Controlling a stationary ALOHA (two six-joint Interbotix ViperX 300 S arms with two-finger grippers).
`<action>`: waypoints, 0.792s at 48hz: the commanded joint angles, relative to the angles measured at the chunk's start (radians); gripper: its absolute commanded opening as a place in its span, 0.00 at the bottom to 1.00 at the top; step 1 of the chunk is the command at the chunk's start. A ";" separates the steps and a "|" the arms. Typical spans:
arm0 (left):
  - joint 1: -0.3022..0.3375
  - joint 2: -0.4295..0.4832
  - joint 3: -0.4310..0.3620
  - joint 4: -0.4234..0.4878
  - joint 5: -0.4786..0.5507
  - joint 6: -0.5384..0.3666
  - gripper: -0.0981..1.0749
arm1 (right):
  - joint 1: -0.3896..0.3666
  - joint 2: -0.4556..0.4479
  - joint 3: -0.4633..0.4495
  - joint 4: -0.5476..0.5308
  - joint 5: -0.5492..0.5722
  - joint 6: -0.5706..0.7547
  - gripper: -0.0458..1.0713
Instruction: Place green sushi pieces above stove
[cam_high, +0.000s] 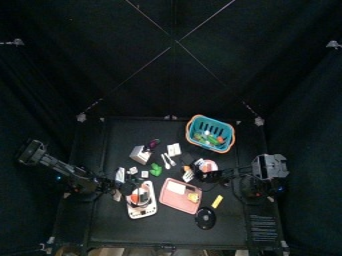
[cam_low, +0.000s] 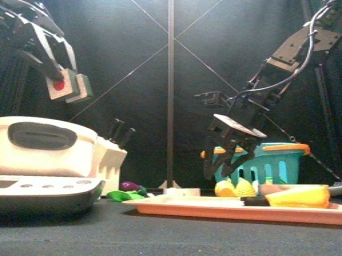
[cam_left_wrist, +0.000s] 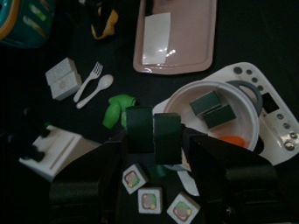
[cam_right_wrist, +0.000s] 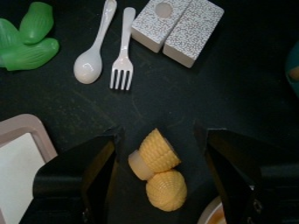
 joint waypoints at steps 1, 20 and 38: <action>0.028 -0.046 0.028 -0.002 0.006 -0.009 0.67 | -0.003 -0.015 -0.017 -0.005 0.002 0.000 0.89; 0.298 -0.083 0.213 0.000 -0.077 -0.012 0.68 | -0.011 -0.005 -0.018 -0.005 0.002 0.000 0.89; 0.449 -0.081 0.275 0.018 -0.221 -0.009 0.68 | -0.015 0.006 -0.029 -0.005 0.002 0.000 0.89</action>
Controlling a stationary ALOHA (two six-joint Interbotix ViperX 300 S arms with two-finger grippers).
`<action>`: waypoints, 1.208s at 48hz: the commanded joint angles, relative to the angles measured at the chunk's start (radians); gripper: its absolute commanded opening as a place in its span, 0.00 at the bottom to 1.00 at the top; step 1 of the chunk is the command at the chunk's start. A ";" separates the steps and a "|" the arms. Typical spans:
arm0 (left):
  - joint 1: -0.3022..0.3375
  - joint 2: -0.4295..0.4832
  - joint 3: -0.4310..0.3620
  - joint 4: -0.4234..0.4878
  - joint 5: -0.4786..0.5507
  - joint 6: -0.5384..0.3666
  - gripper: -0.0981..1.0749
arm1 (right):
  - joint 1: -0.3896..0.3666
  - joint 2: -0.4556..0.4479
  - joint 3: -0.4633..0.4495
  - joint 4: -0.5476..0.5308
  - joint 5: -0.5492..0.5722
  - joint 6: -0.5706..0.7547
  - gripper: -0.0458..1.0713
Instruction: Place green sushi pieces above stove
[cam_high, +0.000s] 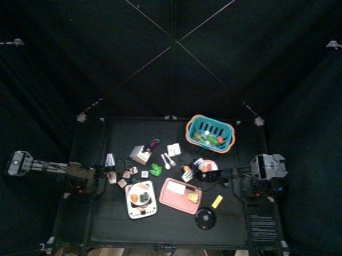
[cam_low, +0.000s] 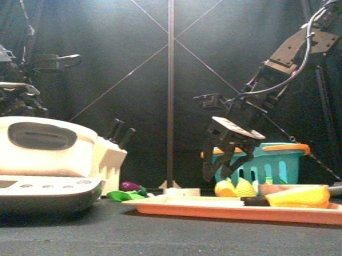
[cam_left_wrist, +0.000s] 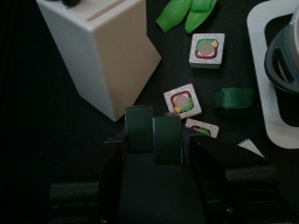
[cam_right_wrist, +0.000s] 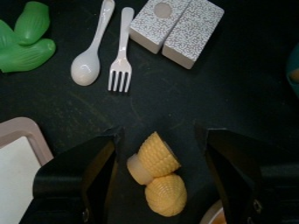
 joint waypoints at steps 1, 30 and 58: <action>0.028 0.003 -0.012 0.006 -0.020 0.000 0.68 | -0.006 -0.014 -0.020 -0.003 0.000 0.000 0.89; 0.074 0.018 -0.009 -0.009 -0.083 0.002 0.88 | -0.009 -0.012 -0.021 -0.003 -0.006 0.000 0.89; 0.077 0.020 -0.009 -0.008 -0.091 0.002 0.91 | -0.009 -0.012 -0.021 -0.005 -0.006 0.000 0.89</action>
